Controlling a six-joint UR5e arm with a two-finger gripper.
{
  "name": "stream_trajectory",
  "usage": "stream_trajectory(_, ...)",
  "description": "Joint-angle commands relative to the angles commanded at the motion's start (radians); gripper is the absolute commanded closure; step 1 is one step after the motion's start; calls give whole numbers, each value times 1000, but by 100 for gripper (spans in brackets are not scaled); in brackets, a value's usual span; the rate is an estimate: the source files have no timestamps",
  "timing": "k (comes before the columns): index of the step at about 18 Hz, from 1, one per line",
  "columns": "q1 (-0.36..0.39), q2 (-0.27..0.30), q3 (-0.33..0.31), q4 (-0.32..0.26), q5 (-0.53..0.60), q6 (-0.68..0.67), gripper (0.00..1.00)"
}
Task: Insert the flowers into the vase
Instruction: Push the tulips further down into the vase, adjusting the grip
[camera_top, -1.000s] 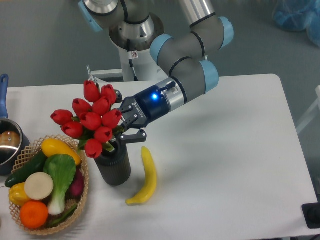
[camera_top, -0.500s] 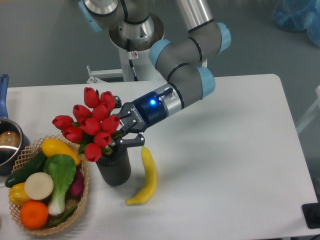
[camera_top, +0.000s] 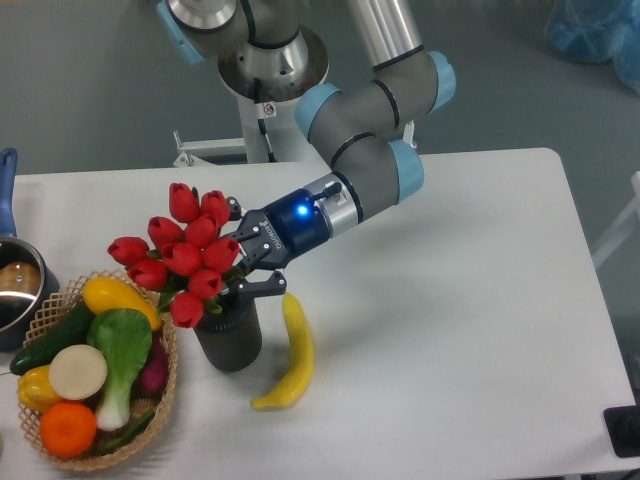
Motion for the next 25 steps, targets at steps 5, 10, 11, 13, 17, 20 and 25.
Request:
stream_trajectory(5,3,-14,-8,3,0,20,58)
stream_trajectory(10,6,-23,-8,3,0,38,58)
stream_trajectory(11,6,-28,-8,3,0,41,58)
stream_trajectory(13,6,-32,-6,3,0,49,58)
stream_trajectory(17,12,-43,-5,3,0,51,58)
stream_trajectory(20,14,-43,-8,5,0,51,58)
stream_trajectory(25,14,-43,-9,6,2,58,58)
